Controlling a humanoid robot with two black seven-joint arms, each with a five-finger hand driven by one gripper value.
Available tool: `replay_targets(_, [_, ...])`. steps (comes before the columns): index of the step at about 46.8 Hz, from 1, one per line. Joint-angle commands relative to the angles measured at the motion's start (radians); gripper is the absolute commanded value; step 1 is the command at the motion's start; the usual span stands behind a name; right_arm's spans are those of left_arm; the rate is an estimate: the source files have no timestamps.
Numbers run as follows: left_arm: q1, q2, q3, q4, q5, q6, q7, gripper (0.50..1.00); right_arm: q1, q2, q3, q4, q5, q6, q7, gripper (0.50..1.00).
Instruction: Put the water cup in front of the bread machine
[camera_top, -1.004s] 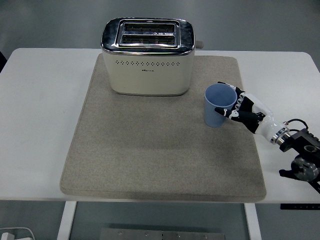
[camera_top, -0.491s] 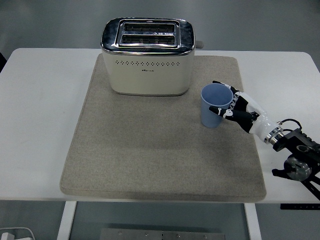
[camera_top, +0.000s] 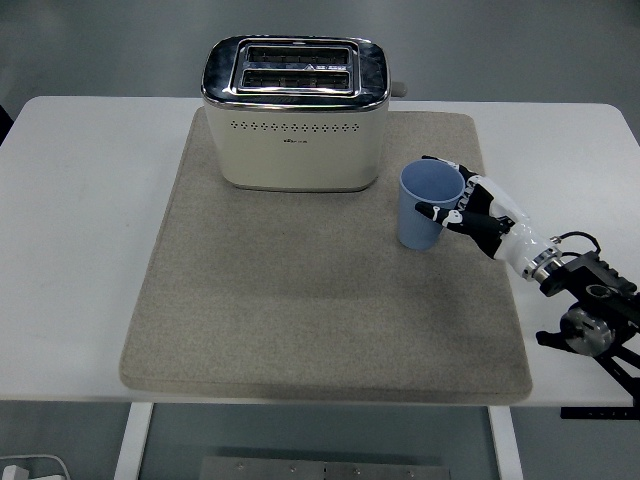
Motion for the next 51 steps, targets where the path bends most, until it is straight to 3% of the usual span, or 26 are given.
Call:
replay_targets(1, [0.000,0.000,0.000,0.000,0.000,-0.001,0.001,1.000,0.003,0.011,-0.001,0.001,0.000,-0.015,0.001,0.762])
replay_targets(18, [0.000,0.000,0.002,0.000,0.000,-0.001,0.001,1.000,0.006,0.091,-0.001,0.014,-0.043,-0.049,0.001,0.762])
replay_targets(35, [0.000,0.000,0.002,-0.002,0.002,0.000,0.001,1.000,0.044,0.106,-0.013,0.014,-0.043,-0.062,0.001,0.762])
replay_targets(51, [-0.002,0.000,0.000,0.000,0.000,0.000,0.001,1.000,0.064,0.175,-0.027,0.012,-0.046,-0.085,0.003,0.774])
